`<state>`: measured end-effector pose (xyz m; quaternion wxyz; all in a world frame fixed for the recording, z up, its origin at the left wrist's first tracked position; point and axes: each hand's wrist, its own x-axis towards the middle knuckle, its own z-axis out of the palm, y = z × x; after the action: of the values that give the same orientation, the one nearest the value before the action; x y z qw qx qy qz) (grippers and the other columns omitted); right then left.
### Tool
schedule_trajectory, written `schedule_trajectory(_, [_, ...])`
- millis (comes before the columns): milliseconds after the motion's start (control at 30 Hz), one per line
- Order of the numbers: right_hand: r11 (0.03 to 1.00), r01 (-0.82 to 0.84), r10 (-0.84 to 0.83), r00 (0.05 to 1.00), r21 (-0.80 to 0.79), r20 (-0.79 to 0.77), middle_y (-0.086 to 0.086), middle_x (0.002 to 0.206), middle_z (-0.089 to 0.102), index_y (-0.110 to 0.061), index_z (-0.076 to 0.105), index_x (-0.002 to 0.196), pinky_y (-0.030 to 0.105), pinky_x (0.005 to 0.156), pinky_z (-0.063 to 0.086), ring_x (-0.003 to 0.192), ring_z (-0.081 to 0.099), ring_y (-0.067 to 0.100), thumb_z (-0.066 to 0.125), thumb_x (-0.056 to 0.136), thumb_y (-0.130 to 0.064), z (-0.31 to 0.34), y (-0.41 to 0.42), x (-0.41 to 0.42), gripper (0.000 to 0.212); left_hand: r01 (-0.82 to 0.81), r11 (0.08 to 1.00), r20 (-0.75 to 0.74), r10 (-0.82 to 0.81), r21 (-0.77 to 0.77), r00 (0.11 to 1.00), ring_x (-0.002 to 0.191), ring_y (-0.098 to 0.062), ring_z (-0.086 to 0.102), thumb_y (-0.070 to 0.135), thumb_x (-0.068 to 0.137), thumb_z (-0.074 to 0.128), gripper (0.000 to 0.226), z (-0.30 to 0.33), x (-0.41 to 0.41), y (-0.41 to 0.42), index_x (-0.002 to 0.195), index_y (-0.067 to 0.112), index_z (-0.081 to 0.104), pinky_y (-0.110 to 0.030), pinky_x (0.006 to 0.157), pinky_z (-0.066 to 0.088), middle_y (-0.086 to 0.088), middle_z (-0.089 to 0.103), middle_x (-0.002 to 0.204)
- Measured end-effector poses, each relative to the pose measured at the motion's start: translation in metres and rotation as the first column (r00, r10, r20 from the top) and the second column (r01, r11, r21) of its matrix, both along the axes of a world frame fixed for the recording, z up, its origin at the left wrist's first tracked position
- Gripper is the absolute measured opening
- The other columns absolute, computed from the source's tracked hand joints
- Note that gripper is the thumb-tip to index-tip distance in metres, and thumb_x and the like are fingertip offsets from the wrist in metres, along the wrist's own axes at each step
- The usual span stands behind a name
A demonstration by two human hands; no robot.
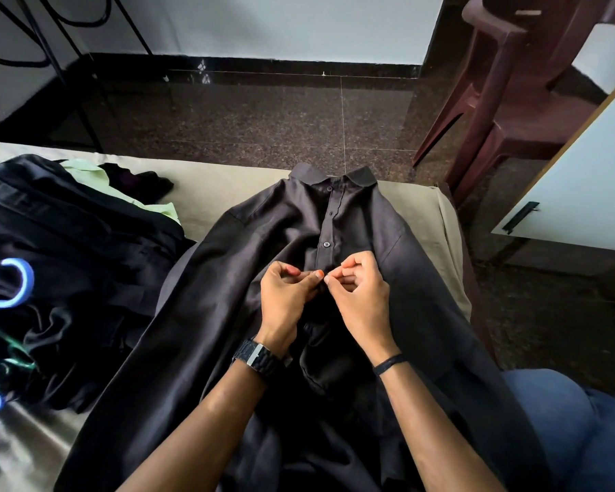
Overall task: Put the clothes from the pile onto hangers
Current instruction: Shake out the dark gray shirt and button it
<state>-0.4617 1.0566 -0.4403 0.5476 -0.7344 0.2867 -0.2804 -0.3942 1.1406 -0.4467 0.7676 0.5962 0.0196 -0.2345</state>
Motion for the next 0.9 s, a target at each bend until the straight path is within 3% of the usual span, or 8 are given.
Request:
schedule_trajectory(233, [0.999, 0.044, -0.044, 0.995, 0.0, -0.087, 0.001, 0.074, 0.067, -0.01, 0.058, 0.086, 0.011, 0.06, 0.046, 0.065, 0.062, 0.005, 0.068, 0.077, -0.002, 0.004, -0.005, 0.0, 0.016, 0.01, 0.996, 0.141, -0.023, 0.088, 0.99, 0.072, -0.026, 0.066, -0.011, 0.076, 0.07, 0.038, -0.005, 0.001, -0.003, 0.086, 0.013, 0.042, -0.038, 0.072, 0.056, -0.015, 0.067, 0.08])
schedule_trajectory(300, [0.929, 0.063, -0.055, 0.998, 0.364, -0.032, 0.006, 0.07, 0.066, -0.009, 0.057, 0.083, 0.017, 0.057, 0.05, 0.06, 0.062, 0.01, 0.063, 0.08, 0.006, 0.006, -0.012, 0.002, 0.017, 0.052, 0.998, 0.108, -0.055, 0.024, 0.993, 0.066, -0.021, 0.065, -0.012, 0.078, 0.068, 0.036, -0.006, 0.003, -0.003, 0.086, 0.012, 0.043, -0.031, 0.066, 0.057, -0.012, 0.066, 0.077])
schedule_trajectory(367, [0.691, 0.004, -0.077, 0.995, 0.723, 0.069, 0.006, 0.062, 0.064, -0.008, 0.054, 0.083, 0.02, 0.053, 0.052, 0.055, 0.062, 0.013, 0.056, 0.083, 0.013, 0.008, -0.017, 0.003, 0.021, 0.097, 0.995, 0.093, -0.096, -0.007, 0.991, 0.063, -0.014, 0.064, -0.013, 0.079, 0.066, 0.032, -0.007, 0.007, -0.003, 0.083, 0.011, 0.045, -0.024, 0.063, 0.055, -0.006, 0.066, 0.073])
schedule_trajectory(433, [0.631, -0.009, -0.067, 0.996, 0.776, 0.066, 0.008, 0.064, 0.064, -0.005, 0.054, 0.089, 0.021, 0.054, 0.054, 0.057, 0.063, 0.014, 0.054, 0.085, 0.013, 0.008, -0.018, 0.004, 0.018, 0.141, 0.99, 0.114, -0.143, 0.024, 0.983, 0.064, -0.012, 0.062, -0.013, 0.079, 0.066, 0.03, -0.009, 0.014, -0.004, 0.08, 0.011, 0.047, -0.024, 0.064, 0.053, -0.004, 0.065, 0.072])
schedule_trajectory(600, [0.899, 0.043, -0.028, 0.999, 0.437, -0.04, 0.011, 0.078, 0.057, -0.004, 0.056, 0.094, 0.03, 0.056, 0.057, 0.066, 0.062, 0.018, 0.058, 0.086, 0.006, 0.017, -0.008, 0.008, 0.013, 0.244, 0.965, 0.144, -0.257, 0.097, 0.956, 0.064, -0.014, 0.065, -0.013, 0.078, 0.067, 0.028, -0.001, 0.037, -0.012, 0.078, 0.01, 0.051, -0.027, 0.064, 0.055, -0.006, 0.066, 0.073])
schedule_trajectory(700, [0.965, -0.036, 0.079, 0.984, 0.26, -0.157, 0.004, 0.074, 0.059, -0.012, 0.056, 0.084, 0.038, 0.064, 0.059, 0.07, 0.064, 0.021, 0.063, 0.083, 0.001, 0.014, 0.0, 0.014, 0.015, 0.378, 0.905, 0.105, -0.403, 0.197, 0.909, 0.055, -0.005, 0.062, -0.012, 0.079, 0.066, 0.026, 0.012, 0.054, -0.024, 0.08, 0.009, 0.051, -0.018, 0.052, 0.052, -0.006, 0.064, 0.072])
schedule_trajectory(833, [0.97, -0.145, 0.05, 0.903, -0.194, -0.427, 0.001, 0.084, 0.065, -0.013, 0.058, 0.084, 0.03, 0.078, 0.049, 0.082, 0.063, 0.021, 0.068, 0.079, -0.007, -0.006, -0.003, 0.004, 0.013, 0.442, 0.803, 0.109, -0.521, 0.399, 0.847, 0.063, -0.01, 0.062, -0.008, 0.08, 0.069, 0.023, 0.005, 0.061, -0.026, 0.08, 0.011, 0.055, -0.019, 0.054, 0.053, -0.006, 0.062, 0.073])
schedule_trajectory(900, [0.962, -0.18, 0.062, 0.877, -0.205, -0.477, 0.002, 0.086, 0.066, -0.012, 0.061, 0.086, 0.028, 0.078, 0.049, 0.08, 0.062, 0.019, 0.068, 0.08, -0.007, -0.016, -0.006, -0.006, 0.011, 0.421, 0.77, 0.133, -0.538, 0.48, 0.832, 0.066, -0.013, 0.061, -0.003, 0.081, 0.07, 0.022, -0.006, 0.057, -0.018, 0.079, 0.014, 0.056, -0.023, 0.058, 0.054, -0.005, 0.062, 0.074])
